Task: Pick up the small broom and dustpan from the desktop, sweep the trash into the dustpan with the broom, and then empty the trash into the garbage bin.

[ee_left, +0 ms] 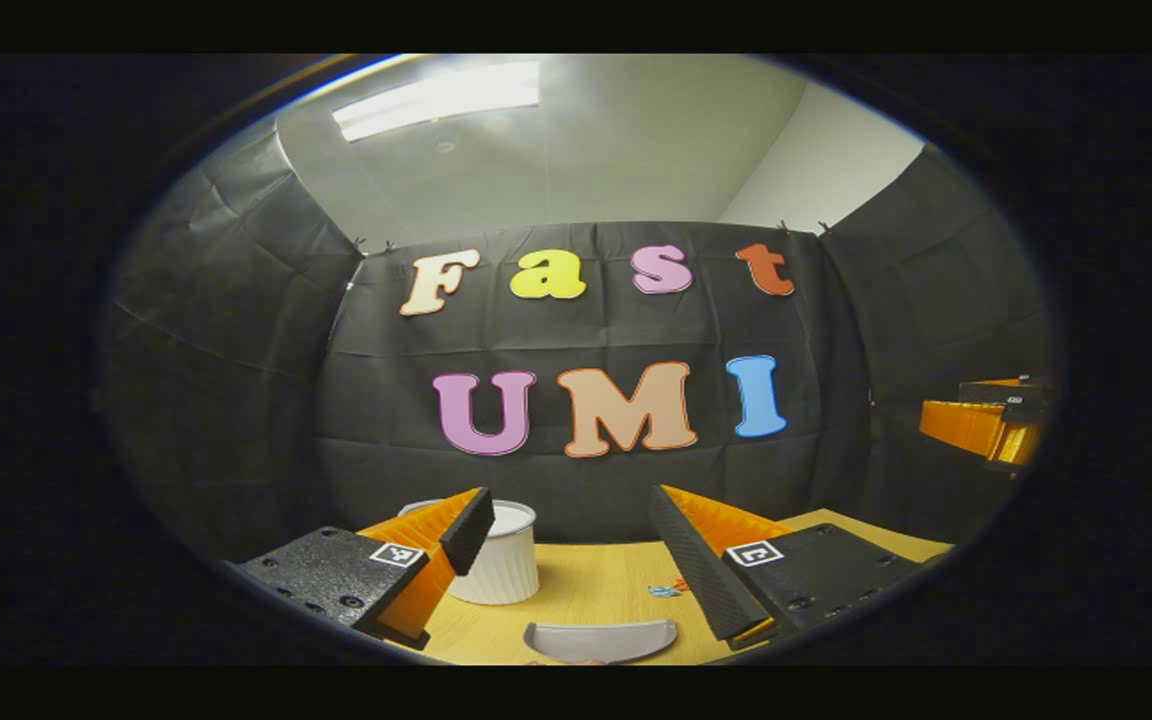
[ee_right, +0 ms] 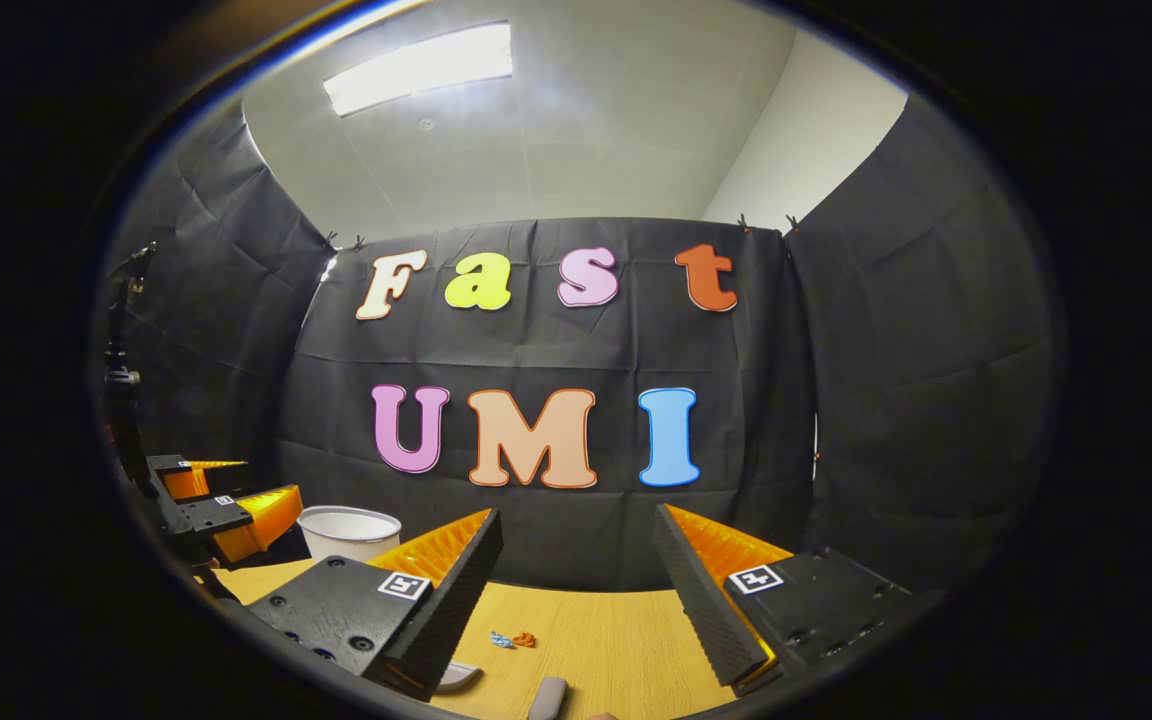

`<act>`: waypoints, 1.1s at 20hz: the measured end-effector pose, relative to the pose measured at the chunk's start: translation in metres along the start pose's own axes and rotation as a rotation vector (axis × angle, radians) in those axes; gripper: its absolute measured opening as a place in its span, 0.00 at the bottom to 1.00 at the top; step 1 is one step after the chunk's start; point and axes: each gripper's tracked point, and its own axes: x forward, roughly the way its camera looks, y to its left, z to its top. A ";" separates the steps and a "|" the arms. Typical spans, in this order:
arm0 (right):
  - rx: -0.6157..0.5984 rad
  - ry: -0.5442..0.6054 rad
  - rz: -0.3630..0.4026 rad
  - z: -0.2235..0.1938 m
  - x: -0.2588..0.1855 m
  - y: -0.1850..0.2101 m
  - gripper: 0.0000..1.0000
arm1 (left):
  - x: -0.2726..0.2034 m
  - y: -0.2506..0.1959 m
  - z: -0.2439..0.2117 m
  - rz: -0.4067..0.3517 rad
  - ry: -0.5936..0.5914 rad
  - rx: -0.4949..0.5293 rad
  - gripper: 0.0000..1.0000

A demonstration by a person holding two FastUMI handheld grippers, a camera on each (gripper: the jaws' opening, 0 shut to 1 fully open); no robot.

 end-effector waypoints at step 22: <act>0.010 0.087 0.028 -0.019 0.007 0.015 0.92 | 0.008 -0.005 -0.025 -0.010 0.058 0.008 0.94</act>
